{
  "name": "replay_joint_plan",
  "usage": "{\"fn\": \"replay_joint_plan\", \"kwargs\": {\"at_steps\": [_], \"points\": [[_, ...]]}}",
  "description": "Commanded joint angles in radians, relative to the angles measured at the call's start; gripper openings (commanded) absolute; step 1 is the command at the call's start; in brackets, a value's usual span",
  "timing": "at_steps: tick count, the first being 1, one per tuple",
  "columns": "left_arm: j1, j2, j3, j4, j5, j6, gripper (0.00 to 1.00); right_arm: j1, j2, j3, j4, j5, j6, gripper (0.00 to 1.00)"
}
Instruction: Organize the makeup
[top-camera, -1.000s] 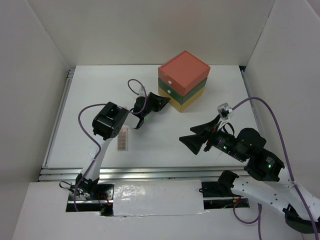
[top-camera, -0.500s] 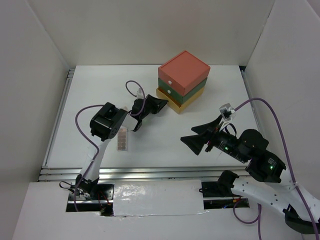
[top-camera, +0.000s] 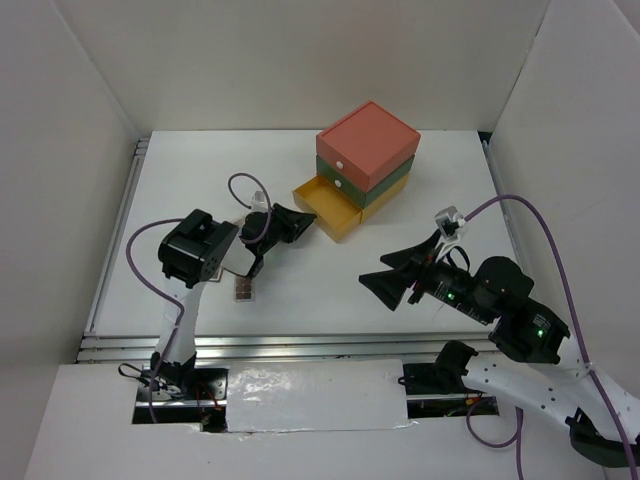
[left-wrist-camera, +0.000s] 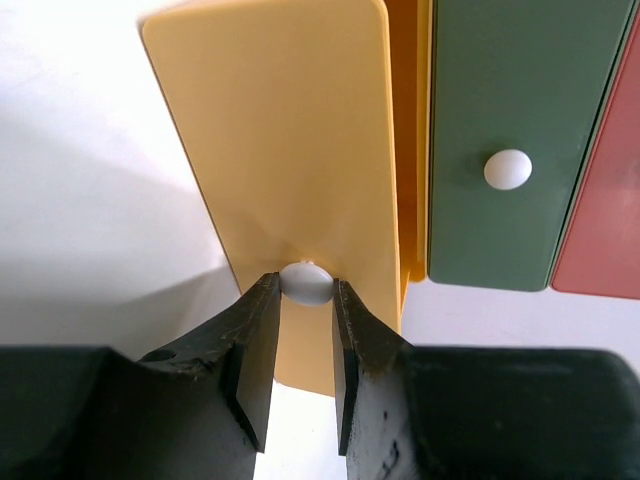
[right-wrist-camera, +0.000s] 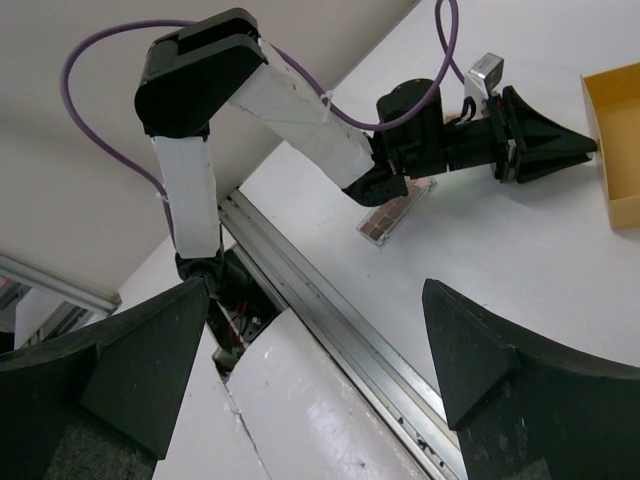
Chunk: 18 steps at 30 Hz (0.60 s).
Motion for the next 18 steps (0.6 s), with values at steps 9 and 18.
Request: {"fn": "replay_joint_plan", "kwargs": {"at_steps": [9, 18], "points": [[0.036, -0.089, -0.084, 0.031, 0.007, 0.081, 0.72, 0.008, 0.052, 0.028, 0.070, -0.058, -0.016, 0.95], [0.033, -0.239, -0.139, -0.010, 0.011, 0.127, 0.99, 0.007, 0.077, 0.036, 0.075, -0.064, -0.019, 0.95]]}}
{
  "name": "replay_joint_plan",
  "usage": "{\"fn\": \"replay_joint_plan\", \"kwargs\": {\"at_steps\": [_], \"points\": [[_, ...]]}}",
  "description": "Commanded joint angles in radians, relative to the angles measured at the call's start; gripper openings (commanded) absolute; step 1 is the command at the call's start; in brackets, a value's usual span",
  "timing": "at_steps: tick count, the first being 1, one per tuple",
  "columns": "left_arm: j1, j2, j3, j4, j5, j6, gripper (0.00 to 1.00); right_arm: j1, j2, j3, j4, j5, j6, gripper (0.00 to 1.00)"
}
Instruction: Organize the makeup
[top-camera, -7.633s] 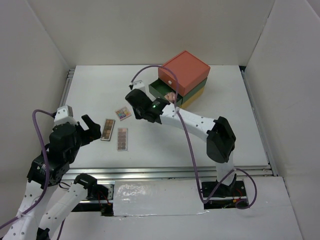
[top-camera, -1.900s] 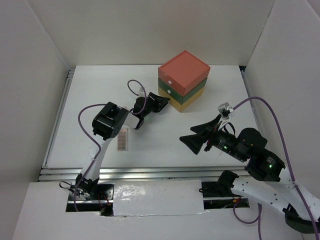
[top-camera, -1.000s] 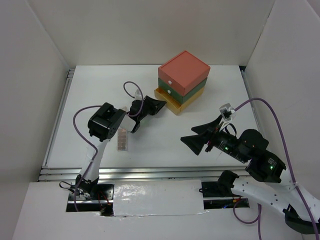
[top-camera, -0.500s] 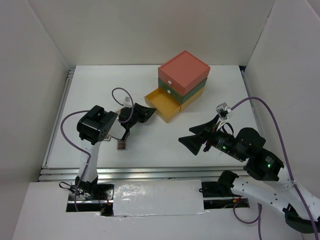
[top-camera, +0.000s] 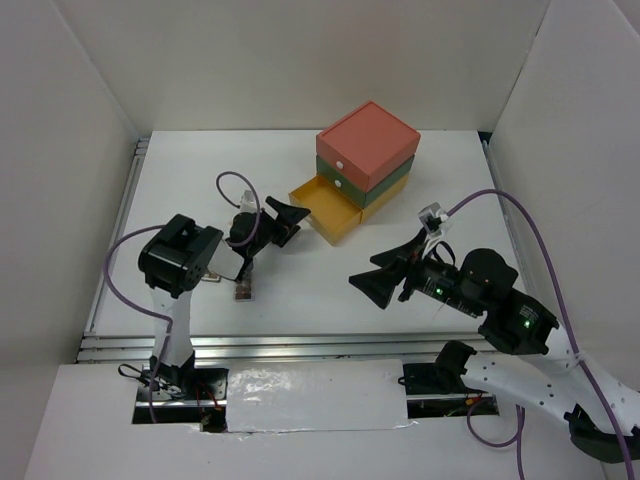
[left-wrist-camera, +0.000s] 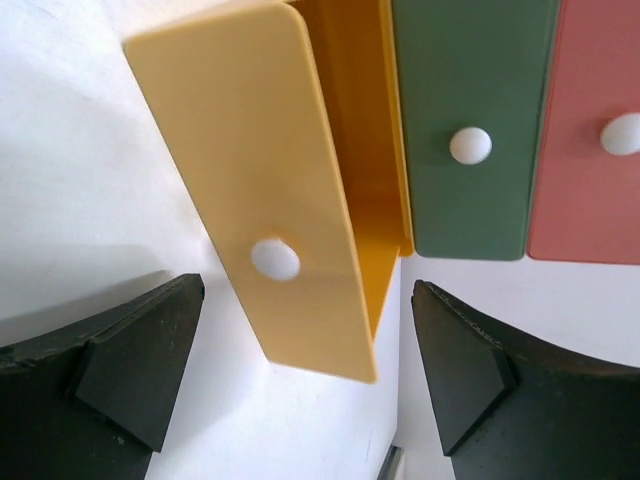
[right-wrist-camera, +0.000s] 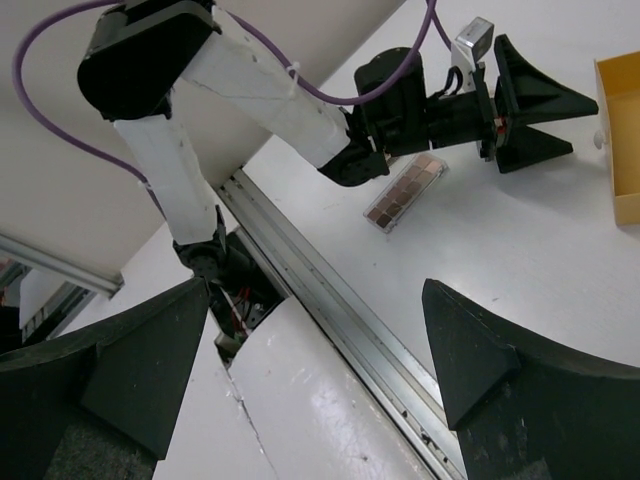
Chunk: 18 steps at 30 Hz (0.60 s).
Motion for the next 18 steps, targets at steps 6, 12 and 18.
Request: {"fn": "replay_joint_plan", "kwargs": {"at_steps": [6, 12, 18], "points": [[-0.007, -0.363, 0.036, -0.524, -0.138, 0.218, 0.99, 0.008, 0.019, 0.041, 0.054, -0.021, -0.015, 0.95], [-0.070, -0.584, 0.237, -1.331, -0.483, 0.358, 1.00, 0.010, 0.011, 0.022, 0.054, 0.002, -0.018, 0.97], [-0.075, -0.696, 0.153, -1.608, -0.514, 0.459, 0.99, 0.010, -0.003, -0.008, 0.067, 0.005, -0.015, 0.99]]}}
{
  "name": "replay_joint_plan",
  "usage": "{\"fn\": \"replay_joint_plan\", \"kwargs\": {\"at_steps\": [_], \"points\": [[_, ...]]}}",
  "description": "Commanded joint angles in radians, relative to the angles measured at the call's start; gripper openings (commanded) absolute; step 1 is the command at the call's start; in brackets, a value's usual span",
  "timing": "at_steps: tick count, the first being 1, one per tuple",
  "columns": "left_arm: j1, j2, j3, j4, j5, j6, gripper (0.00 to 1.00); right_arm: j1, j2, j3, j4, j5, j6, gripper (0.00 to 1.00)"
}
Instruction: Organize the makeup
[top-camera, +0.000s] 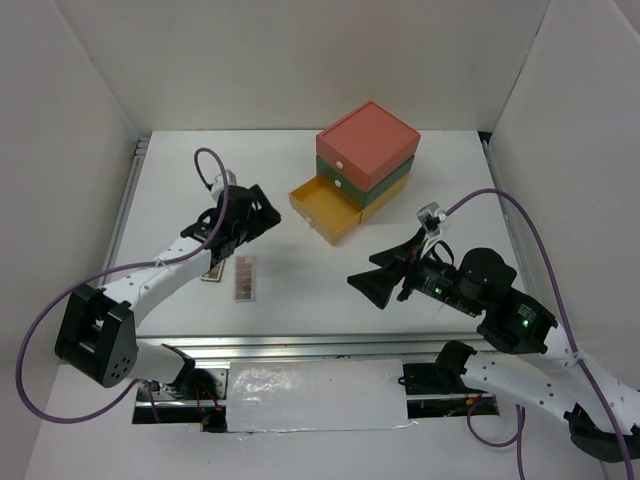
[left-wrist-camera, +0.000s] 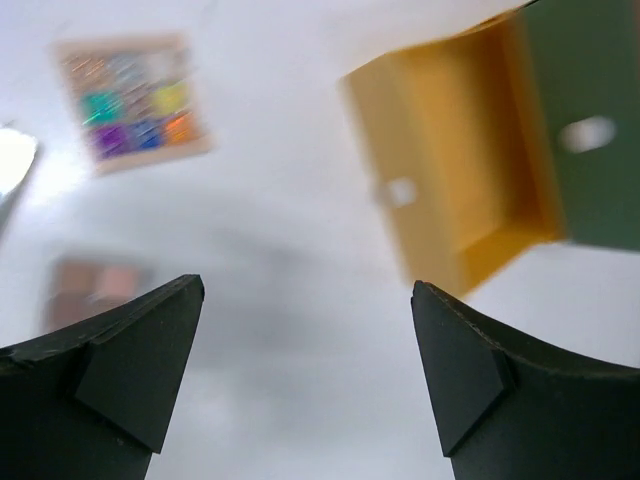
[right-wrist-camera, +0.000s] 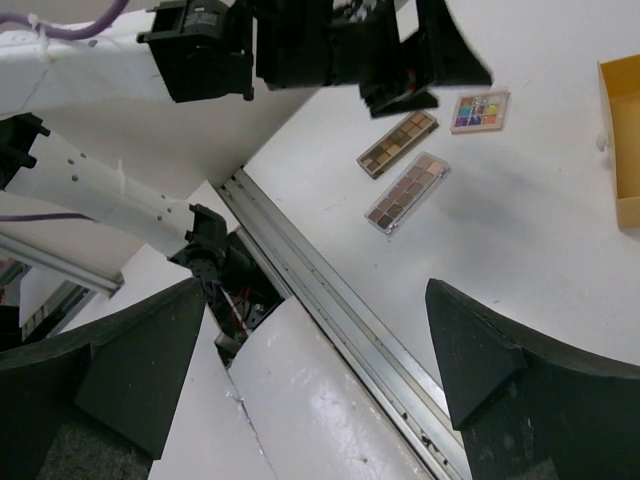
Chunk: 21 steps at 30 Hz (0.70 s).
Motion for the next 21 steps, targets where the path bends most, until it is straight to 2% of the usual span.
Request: {"fn": "replay_joint_plan", "kwargs": {"at_steps": [1, 8, 14, 21], "points": [[0.000, -0.037, -0.075, -0.313, -0.059, 0.117, 0.99, 0.010, -0.013, -0.012, 0.057, 0.008, -0.008, 1.00], [0.003, -0.097, -0.170, -0.347, -0.070, 0.183, 1.00, 0.010, -0.005, -0.046, 0.084, 0.001, 0.015, 1.00], [0.003, -0.011, -0.186, -0.304, -0.042, 0.209, 1.00, 0.011, 0.016, -0.054, 0.097, -0.058, 0.018, 1.00], [0.004, 0.081, -0.203, -0.264, -0.031, 0.204, 0.99, 0.010, 0.003, -0.057, 0.086, -0.053, 0.013, 1.00]]}}
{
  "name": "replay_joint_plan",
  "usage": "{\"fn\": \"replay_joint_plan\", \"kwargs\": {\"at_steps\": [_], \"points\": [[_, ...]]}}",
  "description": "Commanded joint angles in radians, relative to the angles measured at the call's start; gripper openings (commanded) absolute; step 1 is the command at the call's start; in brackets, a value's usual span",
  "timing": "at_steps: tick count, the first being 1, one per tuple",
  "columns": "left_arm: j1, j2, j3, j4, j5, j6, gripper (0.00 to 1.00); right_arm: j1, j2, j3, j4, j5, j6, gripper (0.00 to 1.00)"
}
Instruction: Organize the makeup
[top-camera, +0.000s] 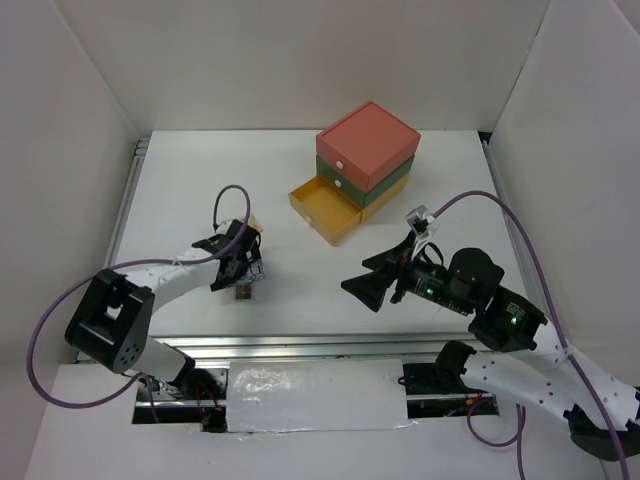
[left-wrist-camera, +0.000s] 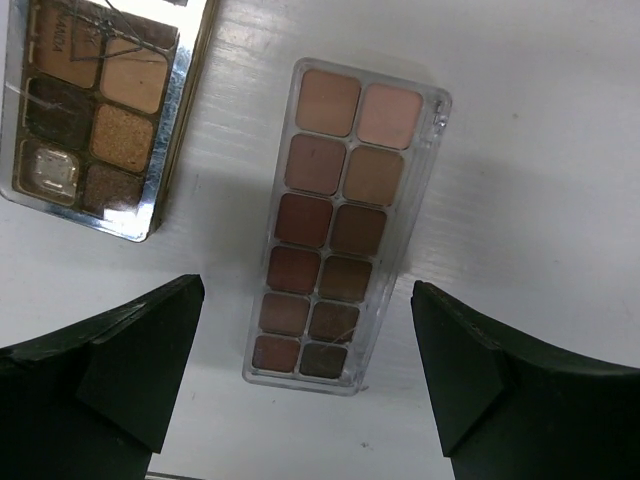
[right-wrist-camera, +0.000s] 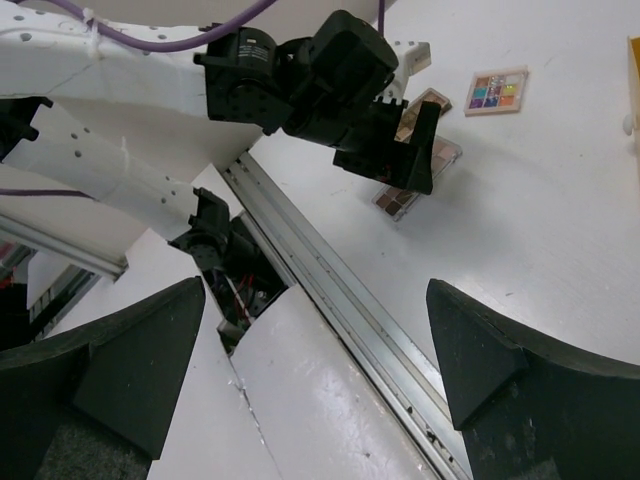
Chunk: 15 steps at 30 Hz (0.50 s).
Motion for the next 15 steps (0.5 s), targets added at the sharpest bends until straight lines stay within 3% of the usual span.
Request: {"fn": "replay_joint_plan", "kwargs": {"at_steps": [1, 4, 10, 14, 15], "points": [[0.002, 0.032, -0.003, 0.032, 0.006, 0.012, 0.99, 0.009, -0.010, -0.007, 0.042, -0.015, 0.004, 1.00], [0.001, 0.047, -0.002, 0.038, 0.008, 0.012, 0.94, 0.008, -0.011, -0.011, 0.048, -0.017, 0.004, 1.00], [-0.004, 0.117, 0.010, 0.032, 0.022, 0.003, 0.60, 0.006, -0.019, -0.013, 0.051, -0.012, 0.004, 1.00], [-0.037, 0.125, 0.024, 0.038, 0.029, -0.019, 0.31, 0.008, -0.025, -0.004, 0.039, 0.001, -0.002, 1.00], [-0.048, 0.107, 0.032, 0.038, 0.029, -0.023, 0.28, 0.008, -0.028, 0.005, 0.028, 0.012, -0.005, 1.00]]}}
